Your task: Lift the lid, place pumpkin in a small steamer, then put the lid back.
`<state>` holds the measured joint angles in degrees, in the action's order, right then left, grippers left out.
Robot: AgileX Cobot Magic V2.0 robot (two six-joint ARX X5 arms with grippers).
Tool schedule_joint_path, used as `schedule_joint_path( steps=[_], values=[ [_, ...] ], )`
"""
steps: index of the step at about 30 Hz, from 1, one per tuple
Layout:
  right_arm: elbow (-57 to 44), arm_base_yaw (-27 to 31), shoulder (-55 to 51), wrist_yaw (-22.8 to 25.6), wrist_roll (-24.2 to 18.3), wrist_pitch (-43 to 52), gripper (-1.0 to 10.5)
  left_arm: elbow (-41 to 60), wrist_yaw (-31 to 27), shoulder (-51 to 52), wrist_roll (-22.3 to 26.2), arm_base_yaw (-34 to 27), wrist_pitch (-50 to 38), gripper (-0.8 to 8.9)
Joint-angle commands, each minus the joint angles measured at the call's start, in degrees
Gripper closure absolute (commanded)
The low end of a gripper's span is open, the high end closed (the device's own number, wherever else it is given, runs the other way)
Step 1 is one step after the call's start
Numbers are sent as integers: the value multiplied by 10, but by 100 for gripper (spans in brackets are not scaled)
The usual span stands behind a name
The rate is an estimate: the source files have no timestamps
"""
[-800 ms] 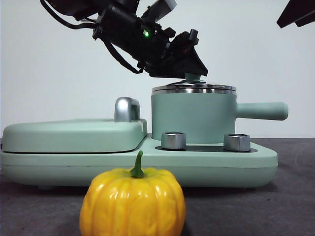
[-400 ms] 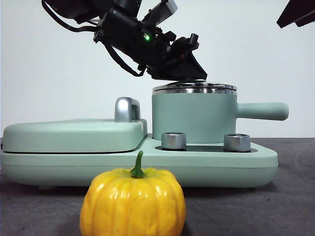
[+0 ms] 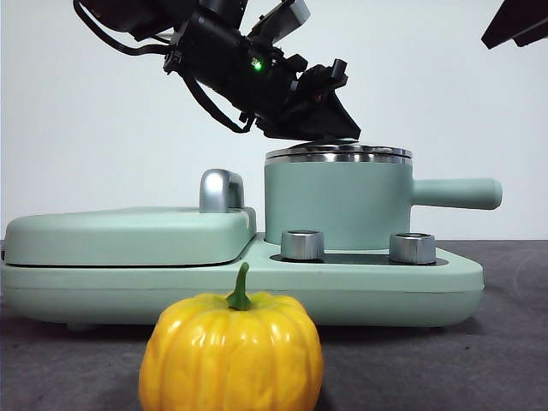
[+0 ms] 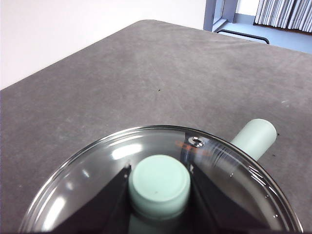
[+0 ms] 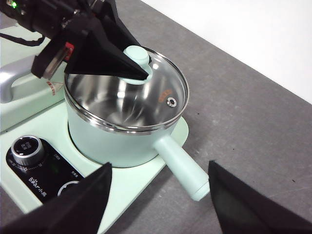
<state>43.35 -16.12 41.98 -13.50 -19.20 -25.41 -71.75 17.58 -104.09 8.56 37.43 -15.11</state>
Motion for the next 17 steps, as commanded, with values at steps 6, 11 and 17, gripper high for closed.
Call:
schedule_joint_path(
  steps=[6, 11, 17],
  values=[
    [10, -3, 2, 0, 8, 5, 634, -14, -26, 28, 4, 3, -3, 807],
    [10, -3, 2, 0, 8, 5, 634, -14, -26, 61, 4, 3, 2, 807],
    [10, -3, 2, 0, 8, 5, 634, -14, -26, 110, 2, 0, 54, 806]
  ],
)
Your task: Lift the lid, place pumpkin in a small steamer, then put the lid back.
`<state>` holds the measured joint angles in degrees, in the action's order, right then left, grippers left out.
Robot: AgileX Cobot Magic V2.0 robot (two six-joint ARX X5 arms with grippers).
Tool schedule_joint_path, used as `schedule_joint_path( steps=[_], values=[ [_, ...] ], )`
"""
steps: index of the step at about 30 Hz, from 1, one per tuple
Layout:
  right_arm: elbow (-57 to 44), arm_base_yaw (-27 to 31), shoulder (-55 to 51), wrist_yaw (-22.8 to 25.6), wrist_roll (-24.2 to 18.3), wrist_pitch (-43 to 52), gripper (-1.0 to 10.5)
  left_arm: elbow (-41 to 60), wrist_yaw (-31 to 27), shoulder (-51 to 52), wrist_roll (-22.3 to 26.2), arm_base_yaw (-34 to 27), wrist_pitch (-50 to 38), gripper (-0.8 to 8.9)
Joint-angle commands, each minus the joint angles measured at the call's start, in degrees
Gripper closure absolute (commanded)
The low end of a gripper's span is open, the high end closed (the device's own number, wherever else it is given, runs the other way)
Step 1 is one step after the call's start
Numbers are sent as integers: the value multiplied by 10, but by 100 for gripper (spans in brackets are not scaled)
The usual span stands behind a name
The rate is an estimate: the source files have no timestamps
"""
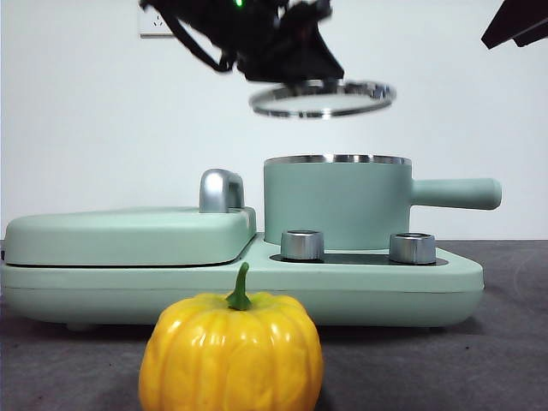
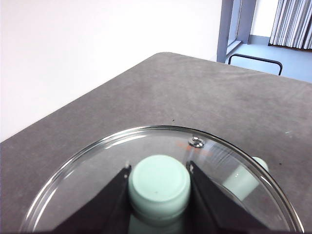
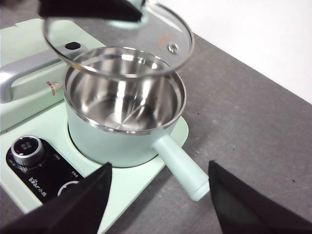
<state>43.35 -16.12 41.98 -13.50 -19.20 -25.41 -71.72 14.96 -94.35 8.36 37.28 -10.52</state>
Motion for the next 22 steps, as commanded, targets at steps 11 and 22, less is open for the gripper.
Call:
schedule_joint_path(
  steps=[11, 22],
  values=[
    [10, -3, 2, -2, 8, 5, 634, -14, -61, 113, -20, -15, 182, 803],
    [10, -31, 3, -1, 7, -7, 634, 40, -122, 211, -20, -40, 272, 801]
  ],
)
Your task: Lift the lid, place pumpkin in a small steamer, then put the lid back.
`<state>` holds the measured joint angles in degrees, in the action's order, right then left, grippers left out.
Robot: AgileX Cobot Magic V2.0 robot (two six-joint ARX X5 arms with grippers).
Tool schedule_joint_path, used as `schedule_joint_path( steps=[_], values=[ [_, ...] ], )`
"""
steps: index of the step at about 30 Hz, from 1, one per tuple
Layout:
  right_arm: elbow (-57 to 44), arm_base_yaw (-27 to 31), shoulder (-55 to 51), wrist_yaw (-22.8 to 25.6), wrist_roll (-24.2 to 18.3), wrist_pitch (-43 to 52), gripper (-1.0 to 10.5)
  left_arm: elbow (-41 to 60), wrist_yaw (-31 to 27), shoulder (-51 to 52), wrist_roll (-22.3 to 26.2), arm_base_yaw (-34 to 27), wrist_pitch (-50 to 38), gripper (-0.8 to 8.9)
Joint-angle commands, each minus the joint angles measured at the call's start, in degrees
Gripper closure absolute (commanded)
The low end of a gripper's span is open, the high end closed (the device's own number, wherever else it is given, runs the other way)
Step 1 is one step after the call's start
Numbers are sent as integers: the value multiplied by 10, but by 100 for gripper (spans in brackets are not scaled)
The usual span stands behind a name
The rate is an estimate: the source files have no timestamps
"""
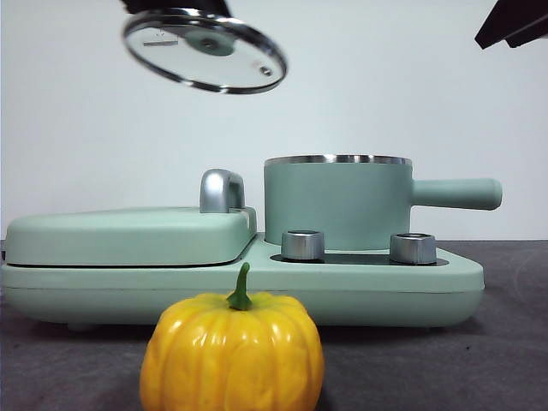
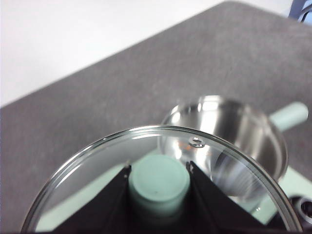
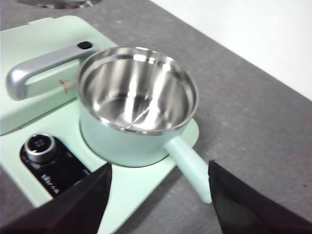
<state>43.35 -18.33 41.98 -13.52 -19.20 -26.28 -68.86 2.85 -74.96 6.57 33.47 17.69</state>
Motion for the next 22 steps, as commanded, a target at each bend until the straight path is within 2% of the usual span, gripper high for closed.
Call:
schedule_joint_path(
  steps=[1, 6, 9, 11, 22],
  values=[
    [10, -13, 3, -1, 7, 0, 634, 24, -1, 29, -2, -6, -10, 801],
    [10, -42, 5, -4, 7, -18, 633, 94, -5, 98, -17, -33, -9, 801],
    [10, -69, 11, -30, 0, -33, 633, 120, -6, 133, -18, -49, -3, 801],
    [10, -94, 19, -47, 0, -43, 625, 127, -15, 150, -17, -58, 9, 801],
    [10, -245, 103, -45, 1, -53, 575, 127, -31, 185, -13, -107, 29, 802]
  ],
)
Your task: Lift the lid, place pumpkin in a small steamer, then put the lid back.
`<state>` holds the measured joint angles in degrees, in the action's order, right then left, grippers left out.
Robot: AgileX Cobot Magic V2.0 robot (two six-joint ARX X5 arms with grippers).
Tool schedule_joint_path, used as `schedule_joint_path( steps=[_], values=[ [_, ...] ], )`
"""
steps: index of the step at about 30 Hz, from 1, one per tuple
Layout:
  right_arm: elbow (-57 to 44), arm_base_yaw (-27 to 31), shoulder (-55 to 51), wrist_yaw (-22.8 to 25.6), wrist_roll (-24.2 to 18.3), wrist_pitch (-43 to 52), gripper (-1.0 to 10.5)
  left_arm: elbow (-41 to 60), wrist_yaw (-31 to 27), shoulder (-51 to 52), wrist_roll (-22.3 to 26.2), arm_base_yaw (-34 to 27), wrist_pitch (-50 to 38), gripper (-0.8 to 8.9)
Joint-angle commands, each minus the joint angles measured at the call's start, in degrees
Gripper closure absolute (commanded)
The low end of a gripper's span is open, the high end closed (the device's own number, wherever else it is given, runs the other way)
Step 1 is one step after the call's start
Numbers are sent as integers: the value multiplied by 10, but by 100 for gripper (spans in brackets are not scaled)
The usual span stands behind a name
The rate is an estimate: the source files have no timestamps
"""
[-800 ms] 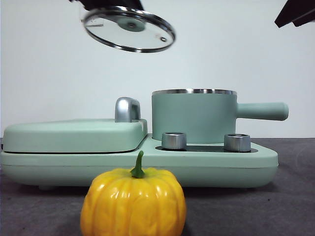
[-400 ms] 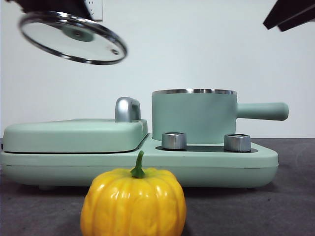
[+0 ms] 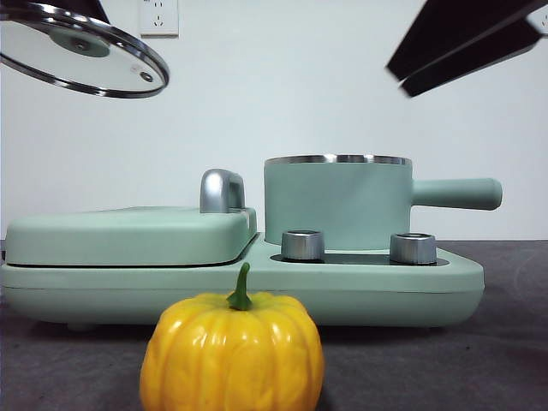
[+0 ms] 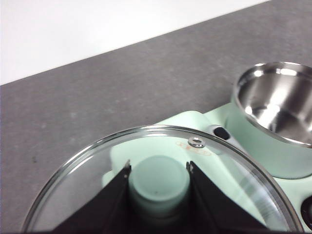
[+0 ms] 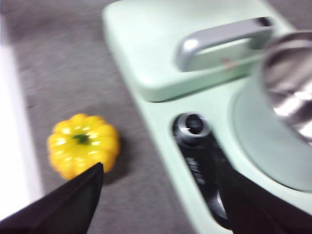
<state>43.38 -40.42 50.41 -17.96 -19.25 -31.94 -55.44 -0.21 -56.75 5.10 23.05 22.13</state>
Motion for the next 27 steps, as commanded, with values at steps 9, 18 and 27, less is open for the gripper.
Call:
schedule_joint_path(
  steps=[9, 18, 27],
  values=[
    [10, -107, 104, 4, 1, 45, 575, -7, -1, 3, 1, -29, -15, 802],
    [10, -141, 189, 0, 1, 104, 545, -7, -1, 3, 0, -37, -15, 802],
    [10, -162, 250, -1, -2, 131, 545, -7, -1, 3, 0, -41, -15, 802]
  ],
)
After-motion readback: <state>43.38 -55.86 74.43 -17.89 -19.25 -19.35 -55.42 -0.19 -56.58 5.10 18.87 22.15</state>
